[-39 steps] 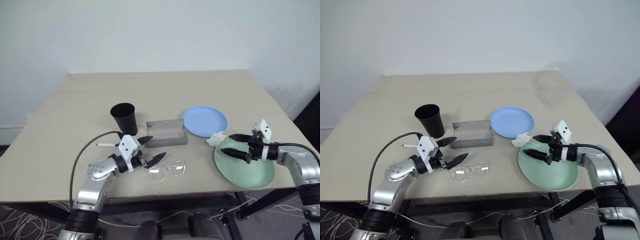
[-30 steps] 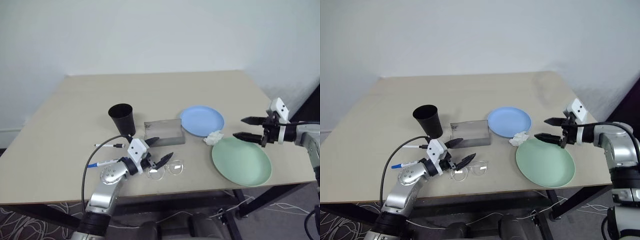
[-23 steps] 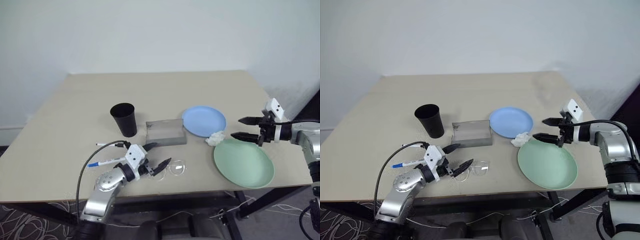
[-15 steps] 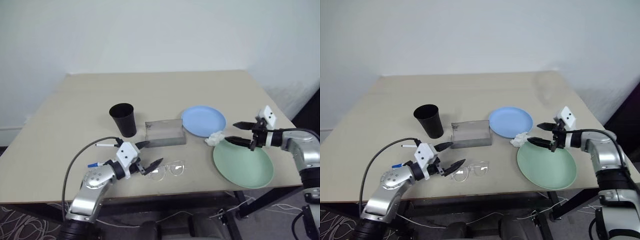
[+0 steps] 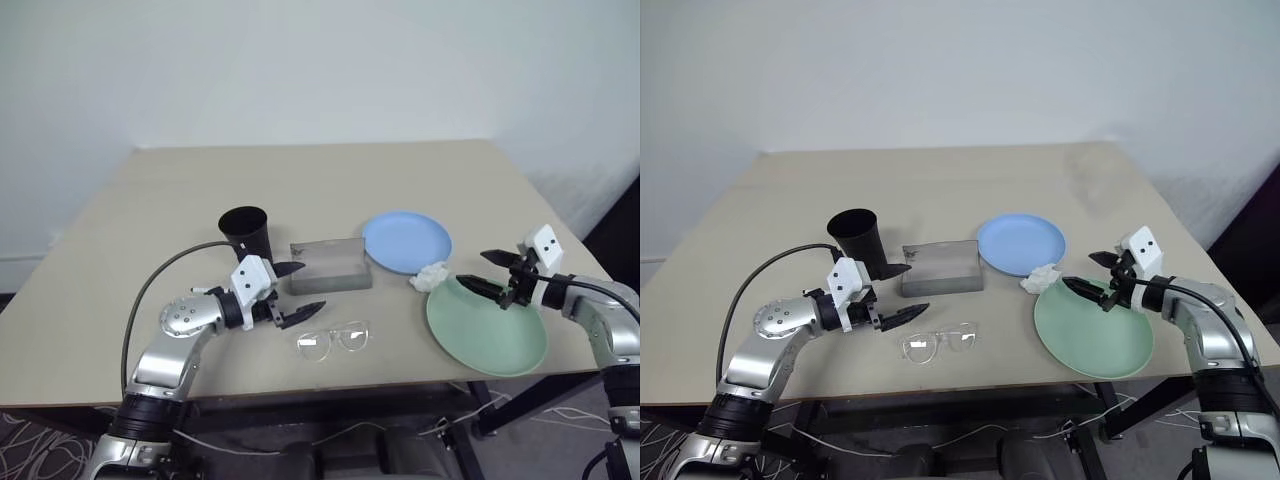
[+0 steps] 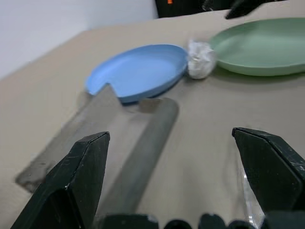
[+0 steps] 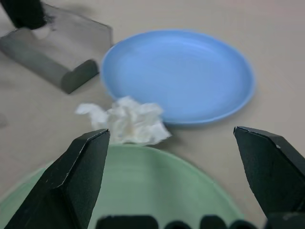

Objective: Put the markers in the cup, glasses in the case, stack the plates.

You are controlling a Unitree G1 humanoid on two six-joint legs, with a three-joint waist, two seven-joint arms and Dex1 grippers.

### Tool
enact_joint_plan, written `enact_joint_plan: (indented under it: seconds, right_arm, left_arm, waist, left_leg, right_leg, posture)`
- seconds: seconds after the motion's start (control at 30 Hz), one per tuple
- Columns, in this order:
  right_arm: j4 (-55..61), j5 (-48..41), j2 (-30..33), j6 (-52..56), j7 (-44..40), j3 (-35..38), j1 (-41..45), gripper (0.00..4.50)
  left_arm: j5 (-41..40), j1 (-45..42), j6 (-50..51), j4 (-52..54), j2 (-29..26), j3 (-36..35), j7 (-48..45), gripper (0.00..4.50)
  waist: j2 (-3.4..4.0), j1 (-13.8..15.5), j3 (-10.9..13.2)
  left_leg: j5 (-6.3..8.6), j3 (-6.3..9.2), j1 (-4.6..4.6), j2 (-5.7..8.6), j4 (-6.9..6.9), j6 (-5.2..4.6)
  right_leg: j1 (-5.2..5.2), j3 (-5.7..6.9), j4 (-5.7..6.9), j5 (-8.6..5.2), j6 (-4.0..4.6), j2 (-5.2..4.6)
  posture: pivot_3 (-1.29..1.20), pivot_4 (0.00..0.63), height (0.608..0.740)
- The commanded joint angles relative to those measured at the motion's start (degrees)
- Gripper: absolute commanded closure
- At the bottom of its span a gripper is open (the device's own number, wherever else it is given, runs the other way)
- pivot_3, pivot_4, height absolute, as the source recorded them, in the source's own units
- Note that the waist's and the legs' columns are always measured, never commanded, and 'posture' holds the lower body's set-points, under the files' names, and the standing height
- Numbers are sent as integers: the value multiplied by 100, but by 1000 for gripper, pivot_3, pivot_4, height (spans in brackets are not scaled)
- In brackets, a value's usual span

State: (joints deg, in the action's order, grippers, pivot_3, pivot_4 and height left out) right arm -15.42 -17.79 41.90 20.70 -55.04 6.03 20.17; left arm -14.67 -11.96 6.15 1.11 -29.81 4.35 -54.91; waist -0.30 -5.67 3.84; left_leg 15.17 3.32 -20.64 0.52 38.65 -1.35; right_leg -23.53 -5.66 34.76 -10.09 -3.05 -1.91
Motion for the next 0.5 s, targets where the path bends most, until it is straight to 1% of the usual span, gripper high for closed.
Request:
enact_joint_plan:
  seconds: [0.03,0.2,0.37,0.5]
  right_arm:
    - [-399,135,297,-179,-69,170,234,0]
    - [-1349,162,632,-15,-480,93,583,0]
    - [-2210,267,746,186,-893,-39,1060,0]
    - [-2632,301,783,360,-1219,-129,1278,0]
  left_arm:
    - [-127,-104,7,95,18,19,-94,127]
    - [-73,-113,95,218,123,176,-96,127]
    - [-58,-94,147,283,218,303,-95,127]
    - [-39,-88,136,265,249,369,-114,127]
  waist:
    - [-2,-2,0]
    - [-2,-6,1]
    - [1,-9,0]
    - [-1,-5,0]
  left_leg:
    - [0,3,-1,2,2,0]
    - [0,-3,0,2,5,0]
    - [-1,-11,7,-4,5,-2]
    - [-1,-13,6,-3,10,-2]
  right_leg:
    - [1,0,-1,0,0,0]
    - [3,-6,-3,0,0,0]
    - [2,-8,2,0,1,2]
    - [5,-11,1,0,1,2]
  posture:
    - [0,0,737]
    - [0,0,737]
    - [0,0,737]
    - [0,0,737]
